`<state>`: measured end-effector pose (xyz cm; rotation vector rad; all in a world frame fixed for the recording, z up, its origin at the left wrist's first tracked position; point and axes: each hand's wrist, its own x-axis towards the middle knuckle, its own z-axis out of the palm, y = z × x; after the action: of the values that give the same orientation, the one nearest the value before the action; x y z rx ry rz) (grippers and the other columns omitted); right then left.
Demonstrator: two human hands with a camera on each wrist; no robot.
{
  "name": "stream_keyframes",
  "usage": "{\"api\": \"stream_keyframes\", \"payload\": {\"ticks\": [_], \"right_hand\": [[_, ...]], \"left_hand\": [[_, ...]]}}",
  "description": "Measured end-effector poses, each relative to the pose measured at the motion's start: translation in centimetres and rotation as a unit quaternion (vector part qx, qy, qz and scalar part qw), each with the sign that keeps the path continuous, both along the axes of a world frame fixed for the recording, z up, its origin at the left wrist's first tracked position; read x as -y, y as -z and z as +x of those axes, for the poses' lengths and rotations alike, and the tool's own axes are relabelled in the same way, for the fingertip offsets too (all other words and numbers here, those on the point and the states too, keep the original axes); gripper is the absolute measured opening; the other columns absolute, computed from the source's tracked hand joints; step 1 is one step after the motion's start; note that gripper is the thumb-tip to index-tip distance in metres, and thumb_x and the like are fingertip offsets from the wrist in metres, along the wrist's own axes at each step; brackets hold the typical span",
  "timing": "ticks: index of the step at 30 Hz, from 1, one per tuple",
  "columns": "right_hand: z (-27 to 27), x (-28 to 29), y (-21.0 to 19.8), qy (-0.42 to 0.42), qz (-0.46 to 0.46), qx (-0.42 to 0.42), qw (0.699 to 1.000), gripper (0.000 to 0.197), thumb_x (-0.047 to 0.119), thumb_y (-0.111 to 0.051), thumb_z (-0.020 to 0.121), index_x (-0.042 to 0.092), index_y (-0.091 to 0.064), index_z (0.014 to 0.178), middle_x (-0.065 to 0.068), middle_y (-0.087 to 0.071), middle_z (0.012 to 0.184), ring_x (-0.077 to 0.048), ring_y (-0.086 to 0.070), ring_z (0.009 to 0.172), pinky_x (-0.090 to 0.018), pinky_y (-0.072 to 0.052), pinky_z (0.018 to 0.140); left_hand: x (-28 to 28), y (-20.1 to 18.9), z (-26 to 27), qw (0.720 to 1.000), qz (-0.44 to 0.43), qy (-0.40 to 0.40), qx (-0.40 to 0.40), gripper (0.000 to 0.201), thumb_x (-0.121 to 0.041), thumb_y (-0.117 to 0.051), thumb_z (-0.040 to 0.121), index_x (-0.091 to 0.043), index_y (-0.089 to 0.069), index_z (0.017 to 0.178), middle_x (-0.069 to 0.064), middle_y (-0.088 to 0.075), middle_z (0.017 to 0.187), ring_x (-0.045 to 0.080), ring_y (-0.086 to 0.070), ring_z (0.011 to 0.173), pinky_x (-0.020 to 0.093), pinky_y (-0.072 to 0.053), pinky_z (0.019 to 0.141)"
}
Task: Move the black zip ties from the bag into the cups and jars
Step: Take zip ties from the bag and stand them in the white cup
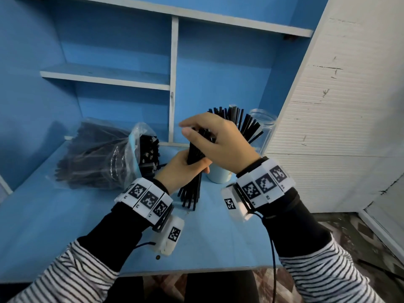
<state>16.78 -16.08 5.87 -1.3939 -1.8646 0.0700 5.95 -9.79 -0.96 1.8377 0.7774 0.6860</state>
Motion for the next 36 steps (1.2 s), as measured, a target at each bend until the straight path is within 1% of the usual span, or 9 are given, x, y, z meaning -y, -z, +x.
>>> {"api": "stream_keyframes", "payload": {"ticks": [3,8,14,19,24,27,30,33,36], "right_hand": [[-0.1,0.3,-0.1,-0.028,0.027,-0.043,0.998,0.032,0.028,-0.06,0.094,0.018,-0.06,0.125,0.006,-0.061,0.123,-0.003,-0.054,0.114,-0.017,-0.044,0.097],[0.0,-0.2,1.7,-0.035,-0.018,0.052,0.998,0.034,0.02,-0.062,0.093,0.016,-0.061,0.127,0.003,-0.061,0.126,-0.007,-0.051,0.121,-0.014,-0.033,0.107],[-0.1,0.0,2.1,-0.028,-0.003,0.057,0.998,0.032,0.013,-0.062,0.091,0.014,-0.063,0.123,0.001,-0.063,0.122,-0.012,-0.054,0.118,-0.024,-0.038,0.105],[0.3,0.7,1.7,-0.005,0.027,0.038,0.999,0.056,0.022,-0.067,0.088,0.014,-0.047,0.139,0.001,-0.054,0.132,-0.008,-0.047,0.124,-0.026,-0.039,0.107],[1.4,2.2,0.9,0.089,-0.014,-0.087,0.992,0.088,0.049,-0.082,0.066,0.019,-0.039,0.137,0.005,-0.051,0.119,-0.005,-0.05,0.102,-0.012,-0.046,0.081],[1.9,2.5,1.0,0.092,-0.06,-0.055,0.992,0.065,0.054,-0.084,0.059,0.019,-0.058,0.106,0.004,-0.055,0.089,-0.005,-0.05,0.072,-0.016,-0.042,0.064],[2.0,2.5,1.5,0.019,-0.123,-0.062,0.99,0.032,0.046,-0.083,0.068,0.022,-0.063,0.075,0.0,-0.062,0.085,-0.01,-0.062,0.082,-0.026,-0.048,0.069],[2.4,2.4,1.4,-0.03,-0.175,-0.094,0.98,0.012,0.023,-0.077,0.08,0.012,-0.072,0.082,0.001,-0.069,0.082,-0.011,-0.066,0.08,-0.027,-0.054,0.073],[3.1,1.7,0.8,-0.018,-0.144,-0.067,0.987,0.024,0.015,-0.07,0.084,-0.007,-0.064,0.08,-0.021,-0.065,0.077,-0.034,-0.063,0.073,-0.046,-0.052,0.067]], "left_hand": [[0.3,-0.2,-0.1,1.0,-0.015,0.003,0.018,0.016,-0.027,-0.055,0.094,-0.017,-0.061,0.083,0.0,-0.068,0.084,-0.003,-0.064,0.073,0.011,-0.046,0.071],[-0.1,0.4,-0.4,1.0,-0.015,0.011,-0.008,0.024,-0.027,-0.06,0.081,-0.008,-0.064,0.094,0.007,-0.07,0.091,0.012,-0.066,0.088,0.034,-0.052,0.086],[-0.2,0.9,-0.6,0.994,-0.037,0.047,-0.091,0.017,-0.028,-0.067,0.085,-0.011,-0.064,0.08,-0.002,-0.066,0.082,0.012,-0.062,0.084,0.029,-0.046,0.084],[-0.2,0.9,-0.6,0.993,-0.025,0.048,-0.106,0.033,-0.049,-0.057,0.079,-0.016,-0.062,0.072,-0.002,-0.067,0.08,0.016,-0.064,0.091,0.04,-0.044,0.099],[0.1,0.6,-0.7,0.996,-0.015,0.078,-0.032,0.038,-0.042,-0.059,0.091,-0.005,-0.06,0.079,-0.006,-0.062,0.067,0.014,-0.069,0.084,0.046,-0.047,0.098],[1.0,-0.6,-0.7,0.986,0.016,0.158,-0.053,0.028,-0.033,-0.064,0.089,-0.015,-0.058,0.068,-0.005,-0.06,0.062,0.016,-0.066,0.073,0.04,-0.052,0.088],[1.7,-1.4,-0.4,0.961,-0.013,0.244,-0.128,0.035,-0.03,-0.064,0.084,-0.02,-0.053,0.053,0.004,-0.059,0.064,0.012,-0.061,0.066,0.033,-0.051,0.083],[1.9,-1.3,0.2,0.947,-0.037,0.28,-0.151,0.034,-0.033,-0.065,0.079,-0.02,-0.052,0.051,0.005,-0.058,0.065,0.013,-0.057,0.066,0.032,-0.05,0.084],[1.5,-1.3,1.0,0.966,-0.021,0.23,-0.115,0.029,-0.031,-0.073,0.081,-0.011,-0.06,0.066,0.0,-0.056,0.066,0.01,-0.054,0.066,0.028,-0.047,0.075]]}}
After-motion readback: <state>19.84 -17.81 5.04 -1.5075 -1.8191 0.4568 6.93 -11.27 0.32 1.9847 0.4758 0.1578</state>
